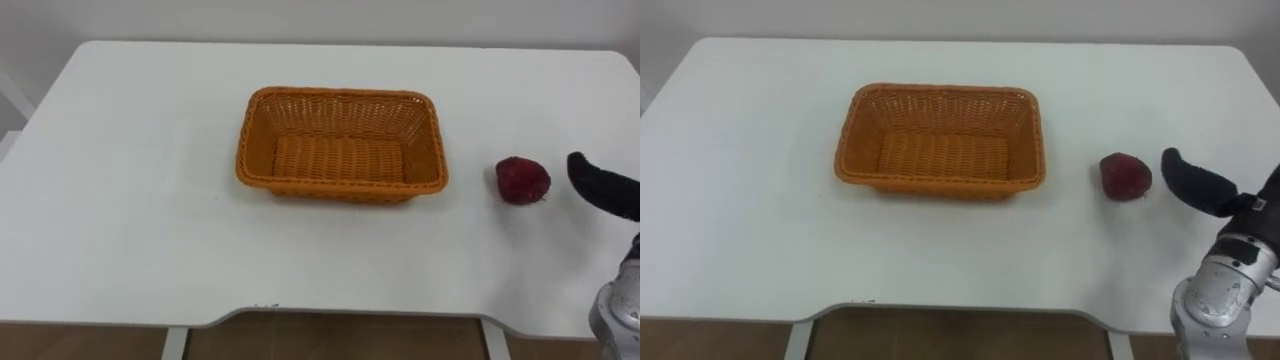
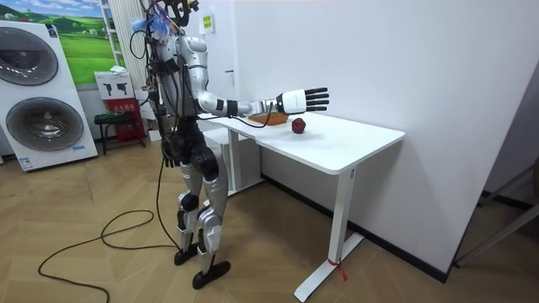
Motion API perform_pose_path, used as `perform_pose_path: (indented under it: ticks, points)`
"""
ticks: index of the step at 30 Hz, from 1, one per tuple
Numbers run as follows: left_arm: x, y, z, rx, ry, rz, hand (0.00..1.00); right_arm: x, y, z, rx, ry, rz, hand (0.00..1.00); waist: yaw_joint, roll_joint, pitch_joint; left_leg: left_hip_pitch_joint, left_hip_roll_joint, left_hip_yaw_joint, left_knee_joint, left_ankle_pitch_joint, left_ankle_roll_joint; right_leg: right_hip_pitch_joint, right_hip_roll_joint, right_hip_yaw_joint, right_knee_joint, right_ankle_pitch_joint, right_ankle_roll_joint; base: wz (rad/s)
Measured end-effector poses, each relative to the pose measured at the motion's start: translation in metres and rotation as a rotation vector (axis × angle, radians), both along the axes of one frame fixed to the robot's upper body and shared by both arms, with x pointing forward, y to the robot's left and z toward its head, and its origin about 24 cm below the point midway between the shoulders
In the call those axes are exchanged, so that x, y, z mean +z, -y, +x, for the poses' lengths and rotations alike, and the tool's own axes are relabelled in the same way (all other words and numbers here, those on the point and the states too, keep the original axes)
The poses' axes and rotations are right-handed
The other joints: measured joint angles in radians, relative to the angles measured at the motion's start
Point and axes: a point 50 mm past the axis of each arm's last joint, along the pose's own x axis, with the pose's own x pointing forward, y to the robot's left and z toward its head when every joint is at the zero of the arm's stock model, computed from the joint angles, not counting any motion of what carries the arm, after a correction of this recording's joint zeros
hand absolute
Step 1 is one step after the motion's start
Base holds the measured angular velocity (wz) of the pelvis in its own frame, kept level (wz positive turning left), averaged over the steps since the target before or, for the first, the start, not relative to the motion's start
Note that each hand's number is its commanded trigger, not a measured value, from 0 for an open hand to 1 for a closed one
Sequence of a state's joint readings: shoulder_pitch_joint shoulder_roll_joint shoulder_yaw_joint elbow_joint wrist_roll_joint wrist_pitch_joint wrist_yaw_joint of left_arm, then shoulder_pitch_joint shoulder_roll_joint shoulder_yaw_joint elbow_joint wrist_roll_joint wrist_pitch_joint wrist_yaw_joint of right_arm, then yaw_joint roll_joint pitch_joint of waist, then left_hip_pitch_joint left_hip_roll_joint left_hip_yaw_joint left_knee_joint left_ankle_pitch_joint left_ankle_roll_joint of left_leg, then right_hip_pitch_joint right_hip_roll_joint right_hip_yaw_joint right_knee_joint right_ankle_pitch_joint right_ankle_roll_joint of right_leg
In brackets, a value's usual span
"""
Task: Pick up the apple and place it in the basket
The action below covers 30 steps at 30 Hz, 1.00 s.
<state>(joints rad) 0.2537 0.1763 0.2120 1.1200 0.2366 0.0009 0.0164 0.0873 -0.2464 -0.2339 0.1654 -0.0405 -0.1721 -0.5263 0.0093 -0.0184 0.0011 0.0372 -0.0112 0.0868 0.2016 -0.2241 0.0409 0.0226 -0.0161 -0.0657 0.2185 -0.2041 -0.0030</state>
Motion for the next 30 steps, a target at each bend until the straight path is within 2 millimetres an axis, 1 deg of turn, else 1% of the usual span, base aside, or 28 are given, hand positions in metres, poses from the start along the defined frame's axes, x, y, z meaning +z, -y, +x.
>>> perform_pose_path:
  ticks: [3, 6, 10, 13, 15, 16, 17, 18, 23, 24, 28, 30]
  points:
    - [0.000, 0.001, 0.000, -0.003, -0.001, -0.010, 0.00, -0.008, -0.004, 0.002, 0.047, -0.052, 0.015, 0.00, 0.000, -0.002, 0.0007, 0.002, 0.001, -0.003, 0.001, 0.000, 0.000, 0.004, -0.001, -0.004, 0.000, 0.000, 0.000, 0.02]
    - [0.000, -0.001, 0.000, -0.006, -0.001, -0.014, 0.00, -0.010, -0.005, 0.003, 0.083, -0.080, 0.022, 0.00, 0.001, -0.002, 0.0010, 0.003, 0.001, -0.004, 0.002, 0.000, 0.000, 0.005, -0.003, -0.007, 0.000, 0.000, 0.000, 0.00]
    - [0.002, -0.003, 0.003, -0.015, 0.008, -0.018, 0.00, -0.006, -0.004, 0.008, 0.138, -0.089, 0.004, 0.00, 0.008, -0.004, 0.0022, -0.002, 0.001, -0.004, 0.003, 0.000, 0.000, 0.001, -0.003, -0.009, 0.001, 0.000, 0.000, 0.00]
    - [0.003, -0.006, 0.006, -0.017, 0.021, -0.019, 0.00, -0.001, -0.002, 0.012, 0.178, -0.100, -0.018, 0.00, 0.015, -0.009, 0.0044, -0.004, 0.001, -0.005, 0.003, 0.002, 0.001, 0.002, -0.005, -0.014, 0.002, 0.001, 0.001, 0.01]
    - [0.004, -0.008, 0.006, -0.019, 0.020, -0.021, 0.00, 0.003, 0.000, 0.015, 0.201, -0.105, -0.030, 0.00, 0.022, -0.017, 0.0091, -0.003, 0.001, -0.007, 0.003, 0.002, 0.001, 0.004, -0.006, -0.017, 0.001, 0.001, 0.001, 0.00]
    - [0.004, -0.009, 0.006, -0.019, 0.019, -0.019, 0.00, 0.003, 0.000, 0.016, 0.208, -0.106, -0.027, 0.00, 0.023, -0.020, 0.0101, -0.002, 0.001, -0.007, 0.003, 0.002, 0.001, 0.004, -0.006, -0.017, 0.001, 0.001, 0.001, 0.00]
    - [0.004, -0.010, 0.005, -0.020, 0.018, -0.018, 0.00, 0.003, 0.001, 0.018, 0.217, -0.108, -0.013, 0.00, 0.027, -0.025, 0.0101, -0.003, 0.001, -0.007, 0.003, 0.002, 0.001, 0.003, -0.006, -0.017, 0.001, 0.001, 0.001, 0.00]
    - [0.004, -0.010, 0.005, -0.021, 0.016, -0.021, 0.00, 0.003, 0.000, 0.022, 0.225, -0.105, -0.002, 0.00, 0.027, -0.029, 0.0078, -0.007, 0.001, -0.008, 0.004, 0.002, 0.001, 0.000, -0.006, -0.018, 0.000, 0.001, 0.001, 0.00]
    - [0.004, -0.009, 0.006, -0.038, 0.013, -0.034, 0.00, 0.002, -0.005, 0.035, 0.265, -0.103, 0.042, 0.00, 0.030, -0.034, 0.0039, -0.008, -0.001, -0.010, 0.003, 0.002, 0.001, 0.002, -0.007, -0.021, -0.005, 0.002, 0.002, 0.02]
    - [0.004, -0.009, 0.006, -0.046, 0.010, -0.035, 0.00, 0.001, -0.005, 0.035, 0.274, -0.112, 0.044, 0.00, 0.028, -0.034, 0.0033, -0.008, -0.001, -0.017, 0.004, 0.002, 0.001, 0.011, -0.007, -0.029, -0.018, 0.007, 0.002, 0.10]
    - [0.004, -0.009, 0.005, -0.045, 0.005, -0.035, 0.00, -0.004, -0.004, 0.037, 0.285, -0.143, 0.055, 0.00, 0.031, -0.031, 0.0027, -0.009, -0.001, -0.020, 0.004, 0.002, 0.001, 0.019, -0.007, -0.038, -0.032, 0.010, 0.002, 0.07]
    - [0.004, -0.009, 0.004, -0.059, -0.003, -0.030, 0.00, -0.011, -0.003, 0.040, 0.293, -0.177, 0.073, 0.00, 0.024, -0.028, 0.0014, -0.006, -0.002, -0.034, 0.004, 0.002, 0.001, 0.028, -0.009, -0.051, -0.036, 0.010, 0.002, 0.12]
